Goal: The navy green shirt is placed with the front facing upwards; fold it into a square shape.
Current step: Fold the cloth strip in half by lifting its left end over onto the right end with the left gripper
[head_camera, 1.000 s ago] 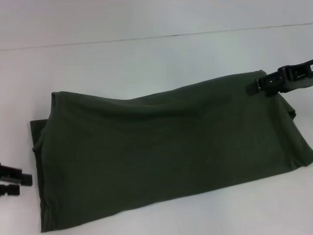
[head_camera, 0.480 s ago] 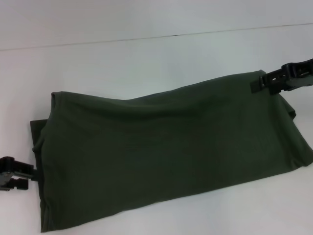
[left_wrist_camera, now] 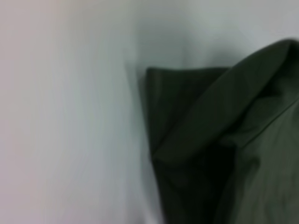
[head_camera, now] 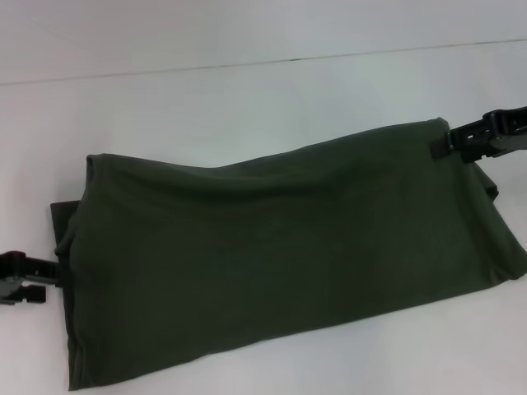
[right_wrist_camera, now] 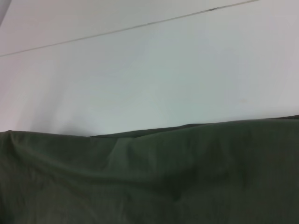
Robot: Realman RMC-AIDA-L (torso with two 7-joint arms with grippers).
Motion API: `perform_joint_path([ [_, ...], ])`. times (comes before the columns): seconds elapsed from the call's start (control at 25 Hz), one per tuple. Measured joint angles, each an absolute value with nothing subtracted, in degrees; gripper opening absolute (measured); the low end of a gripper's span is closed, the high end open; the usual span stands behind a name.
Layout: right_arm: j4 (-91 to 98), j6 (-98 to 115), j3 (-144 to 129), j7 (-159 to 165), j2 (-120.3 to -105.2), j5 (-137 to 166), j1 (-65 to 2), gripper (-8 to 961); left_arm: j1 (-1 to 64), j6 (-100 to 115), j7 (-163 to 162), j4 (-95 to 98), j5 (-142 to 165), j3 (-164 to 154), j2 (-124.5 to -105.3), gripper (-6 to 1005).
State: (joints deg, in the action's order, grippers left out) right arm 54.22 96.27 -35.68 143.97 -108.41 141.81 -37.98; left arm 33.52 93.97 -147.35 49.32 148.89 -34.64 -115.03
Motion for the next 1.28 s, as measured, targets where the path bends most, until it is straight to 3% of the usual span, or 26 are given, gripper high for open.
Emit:
perform_joint_path([
  [0.36,54.2,96.2,-35.6,143.9,-108.34,141.8,-37.8,798,33.6,95.3,-147.3,49.5,147.8,-34.3,-114.82,716],
  [1.28,54.2,96.2,-35.0,143.9,-108.27,141.7,-37.8,797,33.4,93.5,-153.6,47.6,149.9,-34.6,-115.66,707],
])
